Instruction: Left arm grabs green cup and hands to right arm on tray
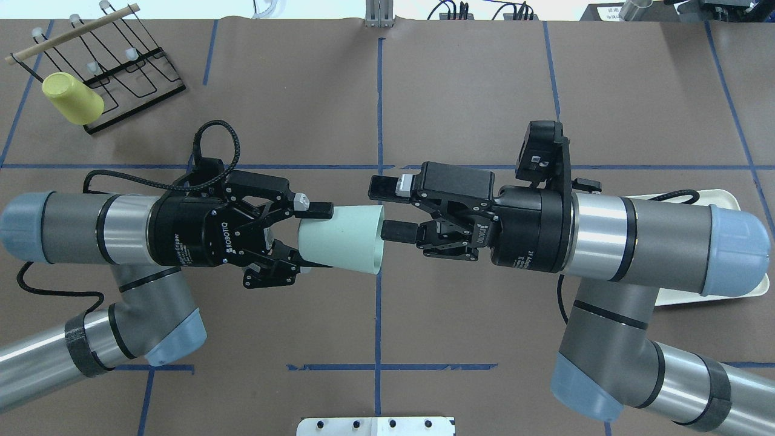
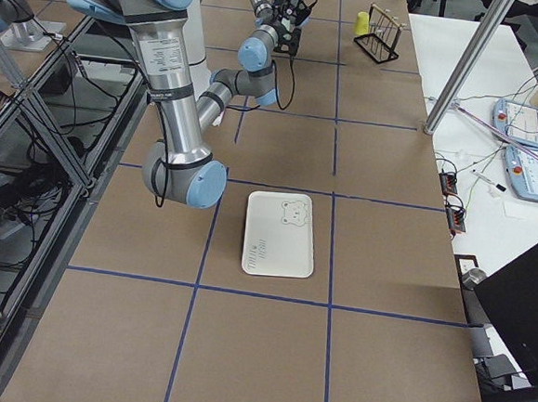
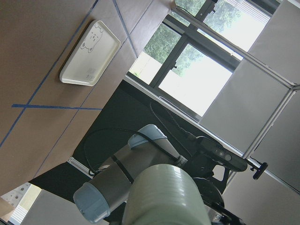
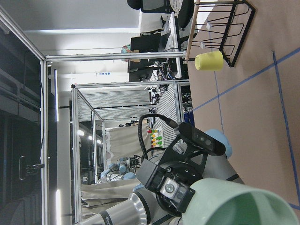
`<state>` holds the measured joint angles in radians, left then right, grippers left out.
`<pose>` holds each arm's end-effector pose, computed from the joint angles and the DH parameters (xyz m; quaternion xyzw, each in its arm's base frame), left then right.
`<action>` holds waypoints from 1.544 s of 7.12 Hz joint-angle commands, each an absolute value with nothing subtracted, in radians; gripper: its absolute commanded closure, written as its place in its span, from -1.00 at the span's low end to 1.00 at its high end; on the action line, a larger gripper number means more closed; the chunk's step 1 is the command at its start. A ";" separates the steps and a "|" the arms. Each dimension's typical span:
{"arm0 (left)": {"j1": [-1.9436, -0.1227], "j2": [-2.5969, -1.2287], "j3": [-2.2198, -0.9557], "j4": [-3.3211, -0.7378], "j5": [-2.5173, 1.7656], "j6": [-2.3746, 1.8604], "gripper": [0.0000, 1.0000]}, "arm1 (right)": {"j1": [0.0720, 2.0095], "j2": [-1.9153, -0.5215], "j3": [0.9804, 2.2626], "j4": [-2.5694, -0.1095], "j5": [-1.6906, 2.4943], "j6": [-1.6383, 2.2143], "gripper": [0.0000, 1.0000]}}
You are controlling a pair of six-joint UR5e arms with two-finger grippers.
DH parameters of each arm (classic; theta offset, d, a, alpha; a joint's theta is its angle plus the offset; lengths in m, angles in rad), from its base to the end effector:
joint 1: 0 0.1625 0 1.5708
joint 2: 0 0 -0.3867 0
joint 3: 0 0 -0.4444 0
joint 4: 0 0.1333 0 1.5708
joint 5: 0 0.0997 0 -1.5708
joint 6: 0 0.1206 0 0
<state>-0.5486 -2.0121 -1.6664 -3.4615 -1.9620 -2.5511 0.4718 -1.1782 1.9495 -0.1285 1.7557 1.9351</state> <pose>0.4192 -0.3586 0.1353 -0.2632 0.8832 -0.1058 0.3735 -0.3964 -0.3270 0.0591 0.0066 -0.8914 0.1055 0.4408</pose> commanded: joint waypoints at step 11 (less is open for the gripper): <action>-0.546 -2.016 -1.669 -3.453 -1.960 -2.548 -0.99 | 0.420 -1.167 1.950 -0.130 1.729 1.948 1.00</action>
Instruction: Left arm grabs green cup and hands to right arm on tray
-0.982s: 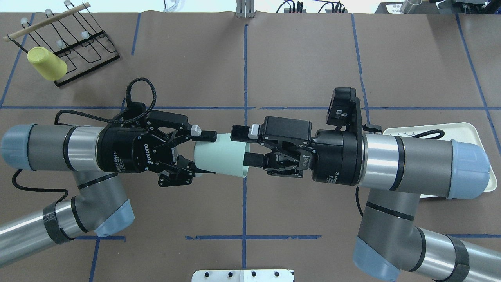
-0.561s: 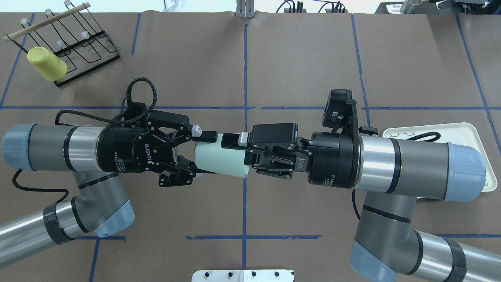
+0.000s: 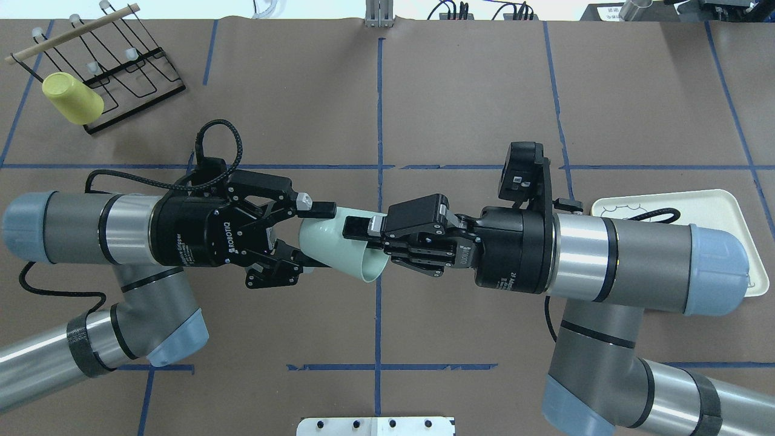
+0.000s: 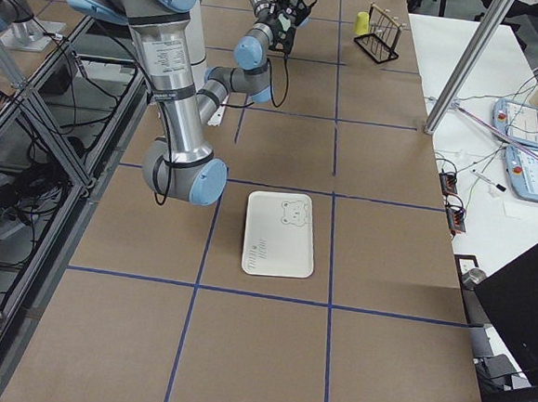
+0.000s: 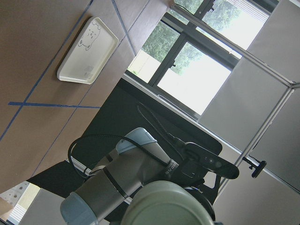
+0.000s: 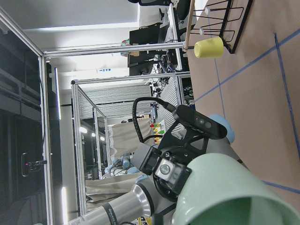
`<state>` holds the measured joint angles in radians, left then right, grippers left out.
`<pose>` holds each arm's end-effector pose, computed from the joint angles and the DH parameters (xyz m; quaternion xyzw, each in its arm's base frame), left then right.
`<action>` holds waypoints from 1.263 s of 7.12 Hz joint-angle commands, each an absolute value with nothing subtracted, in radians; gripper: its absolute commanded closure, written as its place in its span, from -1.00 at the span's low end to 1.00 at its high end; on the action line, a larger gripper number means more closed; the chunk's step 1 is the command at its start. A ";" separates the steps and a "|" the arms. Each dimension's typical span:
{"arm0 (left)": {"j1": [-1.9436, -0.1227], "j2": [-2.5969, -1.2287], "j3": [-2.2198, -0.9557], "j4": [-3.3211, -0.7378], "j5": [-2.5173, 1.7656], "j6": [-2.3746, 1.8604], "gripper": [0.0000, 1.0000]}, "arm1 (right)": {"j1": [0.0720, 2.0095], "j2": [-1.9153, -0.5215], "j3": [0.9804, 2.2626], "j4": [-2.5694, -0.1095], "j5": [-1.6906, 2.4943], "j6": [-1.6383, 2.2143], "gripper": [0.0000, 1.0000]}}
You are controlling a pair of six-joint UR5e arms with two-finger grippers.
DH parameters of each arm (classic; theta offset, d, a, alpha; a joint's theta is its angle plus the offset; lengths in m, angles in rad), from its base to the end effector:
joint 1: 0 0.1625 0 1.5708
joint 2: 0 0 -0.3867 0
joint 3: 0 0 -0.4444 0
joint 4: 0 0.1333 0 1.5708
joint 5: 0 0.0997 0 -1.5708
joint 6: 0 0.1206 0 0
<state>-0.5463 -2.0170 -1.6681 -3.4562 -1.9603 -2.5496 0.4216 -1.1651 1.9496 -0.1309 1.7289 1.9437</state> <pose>0.4200 -0.3578 0.1319 -0.2632 0.8836 -0.1053 0.3728 -0.4104 -0.3093 0.0523 -0.0132 -0.8945 0.1054 0.4343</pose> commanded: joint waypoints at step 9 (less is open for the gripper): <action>-0.563 -1.981 -1.657 -3.448 -1.901 -2.516 -1.00 | 0.436 -1.291 1.948 -0.124 1.621 1.948 1.00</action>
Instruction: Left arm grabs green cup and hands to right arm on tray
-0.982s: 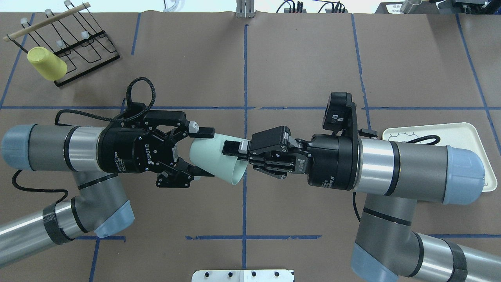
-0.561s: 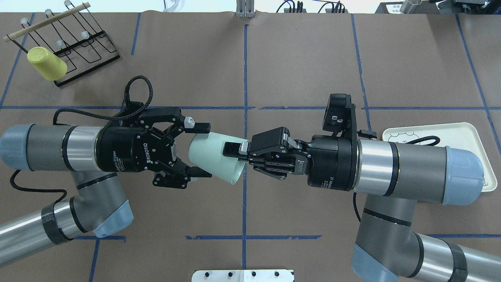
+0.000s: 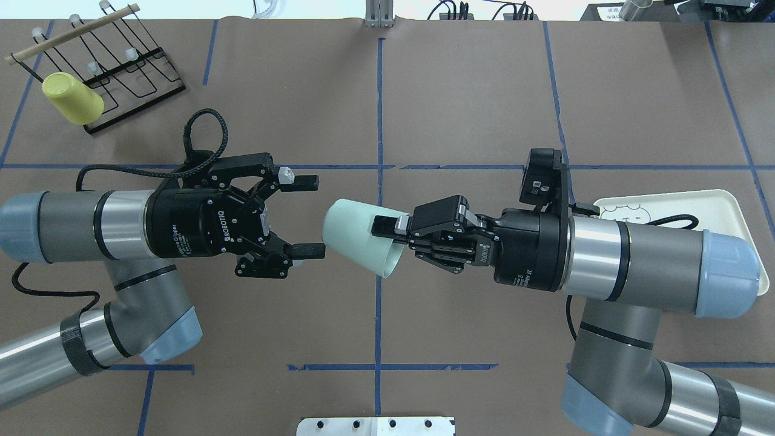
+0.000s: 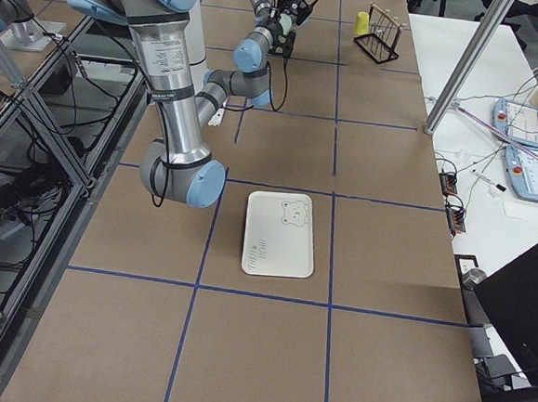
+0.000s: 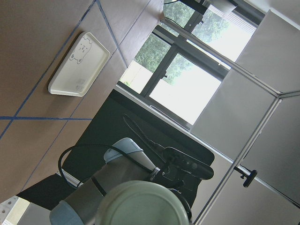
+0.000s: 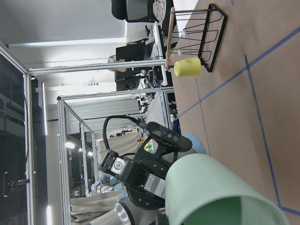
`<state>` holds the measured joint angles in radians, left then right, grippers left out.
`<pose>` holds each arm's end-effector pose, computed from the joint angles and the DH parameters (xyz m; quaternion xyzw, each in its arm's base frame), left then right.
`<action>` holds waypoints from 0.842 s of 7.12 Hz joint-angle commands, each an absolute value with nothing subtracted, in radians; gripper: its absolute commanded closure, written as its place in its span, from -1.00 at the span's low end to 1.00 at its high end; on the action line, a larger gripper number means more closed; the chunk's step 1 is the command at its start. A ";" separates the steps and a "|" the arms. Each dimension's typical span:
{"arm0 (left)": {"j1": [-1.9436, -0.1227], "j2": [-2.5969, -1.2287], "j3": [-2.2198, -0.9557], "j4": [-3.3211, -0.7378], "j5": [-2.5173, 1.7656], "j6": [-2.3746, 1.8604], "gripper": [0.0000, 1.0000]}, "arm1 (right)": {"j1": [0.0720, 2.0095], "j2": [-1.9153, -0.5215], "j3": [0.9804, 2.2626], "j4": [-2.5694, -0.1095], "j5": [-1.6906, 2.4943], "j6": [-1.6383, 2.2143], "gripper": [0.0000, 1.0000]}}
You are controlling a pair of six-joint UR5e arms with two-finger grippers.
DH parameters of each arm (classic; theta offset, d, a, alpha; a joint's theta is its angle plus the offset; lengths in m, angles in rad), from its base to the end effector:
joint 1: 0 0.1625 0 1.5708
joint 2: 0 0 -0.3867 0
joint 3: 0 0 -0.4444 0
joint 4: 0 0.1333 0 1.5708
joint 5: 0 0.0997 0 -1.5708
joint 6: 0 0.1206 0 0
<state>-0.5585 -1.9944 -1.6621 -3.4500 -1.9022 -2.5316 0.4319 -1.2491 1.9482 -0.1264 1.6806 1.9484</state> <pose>0.4167 -0.3713 0.1448 -0.2425 0.8877 -0.1366 0.3669 -0.4121 -0.3222 0.0946 -0.0025 -0.8771 0.1439 0.4582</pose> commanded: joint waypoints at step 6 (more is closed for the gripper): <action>-0.606 -1.973 -1.605 -3.340 -1.901 -2.399 -1.00 | 0.589 -1.563 1.884 -0.200 1.526 1.858 1.00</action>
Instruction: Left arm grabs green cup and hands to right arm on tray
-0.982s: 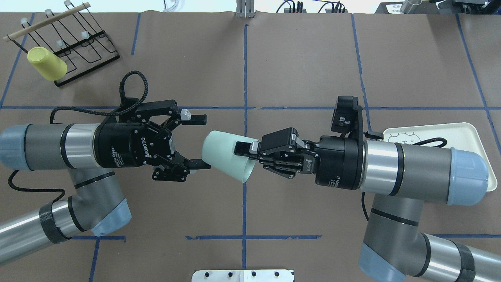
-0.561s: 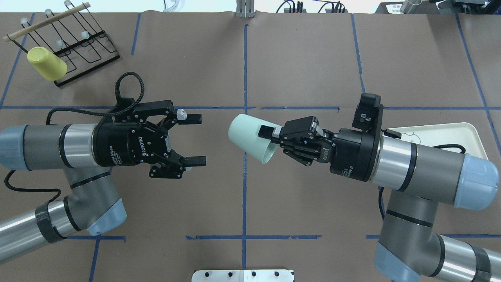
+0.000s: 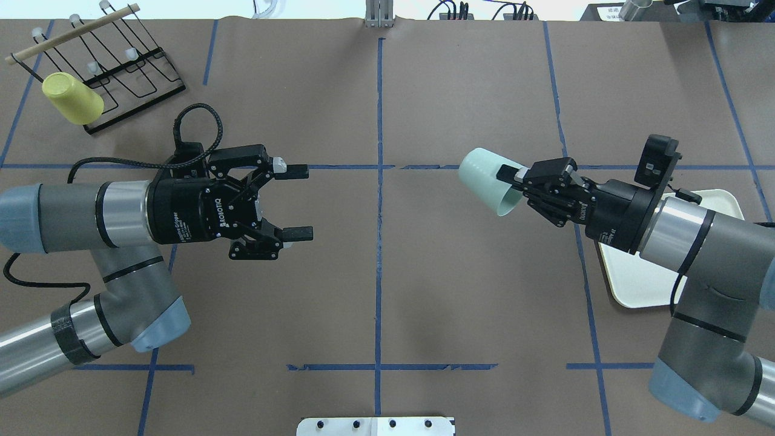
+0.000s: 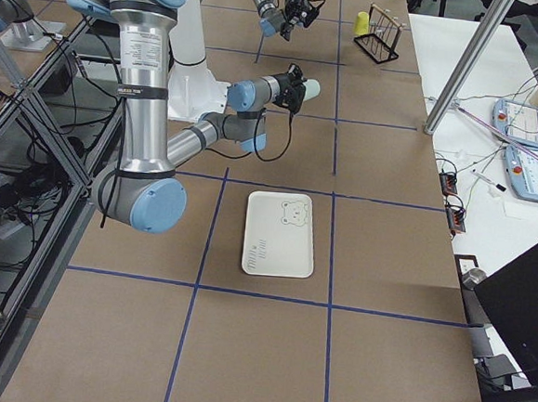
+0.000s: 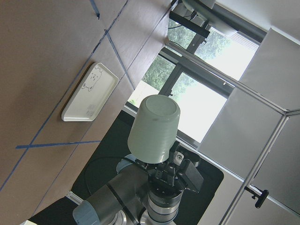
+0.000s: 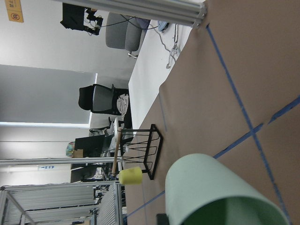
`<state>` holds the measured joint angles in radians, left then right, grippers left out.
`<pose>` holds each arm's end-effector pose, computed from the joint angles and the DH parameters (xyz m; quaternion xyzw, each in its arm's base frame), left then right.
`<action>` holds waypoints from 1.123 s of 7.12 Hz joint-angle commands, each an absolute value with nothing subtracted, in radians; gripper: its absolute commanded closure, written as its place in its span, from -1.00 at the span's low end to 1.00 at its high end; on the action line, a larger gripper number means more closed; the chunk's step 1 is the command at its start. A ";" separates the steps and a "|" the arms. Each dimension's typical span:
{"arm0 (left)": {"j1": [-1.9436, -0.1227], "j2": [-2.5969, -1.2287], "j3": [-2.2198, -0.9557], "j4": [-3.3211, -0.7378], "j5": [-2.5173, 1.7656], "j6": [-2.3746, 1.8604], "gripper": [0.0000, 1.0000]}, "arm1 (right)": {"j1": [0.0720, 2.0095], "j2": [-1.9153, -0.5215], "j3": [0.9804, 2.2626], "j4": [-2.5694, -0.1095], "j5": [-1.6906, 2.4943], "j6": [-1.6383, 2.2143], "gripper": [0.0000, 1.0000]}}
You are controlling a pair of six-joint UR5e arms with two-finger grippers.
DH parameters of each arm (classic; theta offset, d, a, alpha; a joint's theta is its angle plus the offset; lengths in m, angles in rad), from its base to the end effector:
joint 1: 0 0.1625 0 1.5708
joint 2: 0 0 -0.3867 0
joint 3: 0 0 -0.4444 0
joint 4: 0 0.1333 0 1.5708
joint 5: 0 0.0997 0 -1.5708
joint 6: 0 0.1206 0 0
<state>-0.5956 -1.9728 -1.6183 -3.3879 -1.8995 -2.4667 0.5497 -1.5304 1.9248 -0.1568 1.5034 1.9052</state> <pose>0.4233 -0.4008 0.1756 -0.2022 0.8732 -0.1747 0.4076 -0.3690 -0.3919 0.2529 0.1051 -0.7787 0.2883 0.5472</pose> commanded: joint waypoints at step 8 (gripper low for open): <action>-0.774 -1.911 -1.609 -2.718 -1.940 -1.714 -1.00 | 1.102 -1.700 1.967 -1.238 2.275 0.823 1.00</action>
<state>-0.7323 -1.9186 -1.6010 -2.8352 -1.9305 -1.7976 1.1030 -1.6964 1.9065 -0.9326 2.2164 1.0549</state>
